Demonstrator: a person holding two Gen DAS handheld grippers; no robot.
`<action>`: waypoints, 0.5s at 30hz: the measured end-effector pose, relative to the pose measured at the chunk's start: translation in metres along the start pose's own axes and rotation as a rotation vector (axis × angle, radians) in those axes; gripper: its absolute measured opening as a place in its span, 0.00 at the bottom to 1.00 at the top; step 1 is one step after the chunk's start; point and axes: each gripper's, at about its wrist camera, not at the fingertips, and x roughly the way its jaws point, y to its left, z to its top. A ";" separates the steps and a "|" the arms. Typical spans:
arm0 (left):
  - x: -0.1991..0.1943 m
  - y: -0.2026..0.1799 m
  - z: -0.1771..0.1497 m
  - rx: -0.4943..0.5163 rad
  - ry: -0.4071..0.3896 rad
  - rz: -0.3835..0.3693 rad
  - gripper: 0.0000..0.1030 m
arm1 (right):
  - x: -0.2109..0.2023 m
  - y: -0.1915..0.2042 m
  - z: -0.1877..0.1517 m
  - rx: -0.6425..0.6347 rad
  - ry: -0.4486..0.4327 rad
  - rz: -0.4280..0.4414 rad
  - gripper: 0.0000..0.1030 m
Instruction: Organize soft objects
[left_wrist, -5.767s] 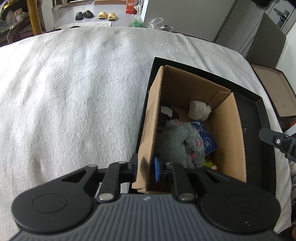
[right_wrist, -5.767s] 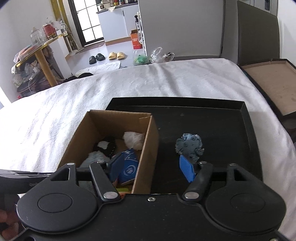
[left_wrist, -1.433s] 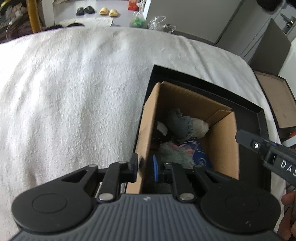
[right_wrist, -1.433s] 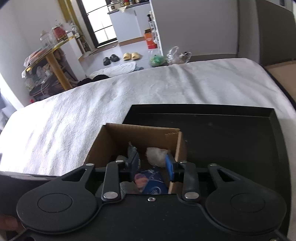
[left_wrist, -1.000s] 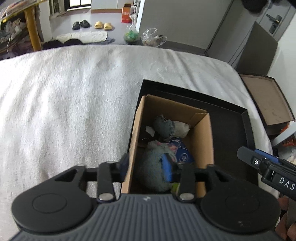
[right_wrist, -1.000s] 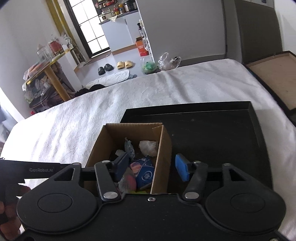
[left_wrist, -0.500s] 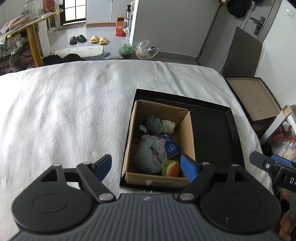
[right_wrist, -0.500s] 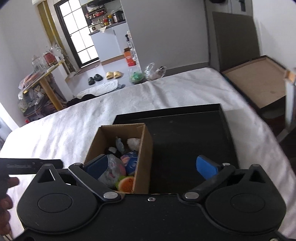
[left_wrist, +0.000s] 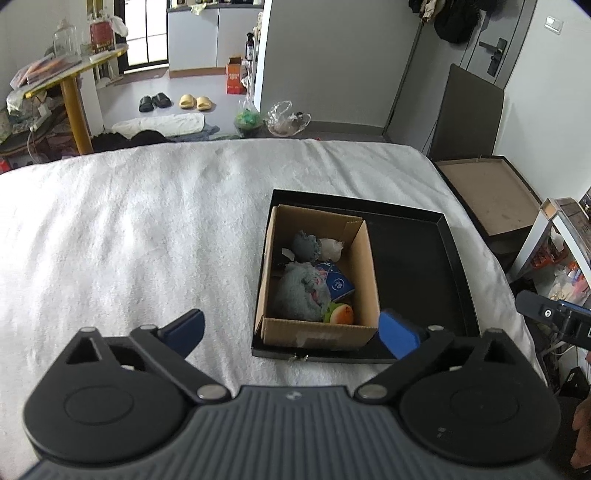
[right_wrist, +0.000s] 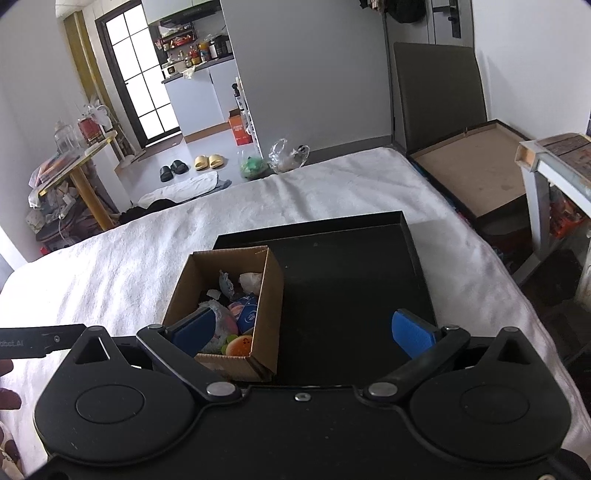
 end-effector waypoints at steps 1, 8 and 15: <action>-0.004 0.000 -0.001 0.004 -0.006 0.004 0.98 | -0.004 0.000 -0.001 0.000 -0.004 0.000 1.00; -0.025 -0.006 -0.008 0.031 -0.034 0.016 0.98 | -0.025 0.001 -0.006 -0.013 -0.001 -0.011 1.00; -0.044 -0.008 -0.017 0.031 -0.053 0.013 0.98 | -0.044 0.003 -0.012 -0.024 -0.005 -0.025 1.00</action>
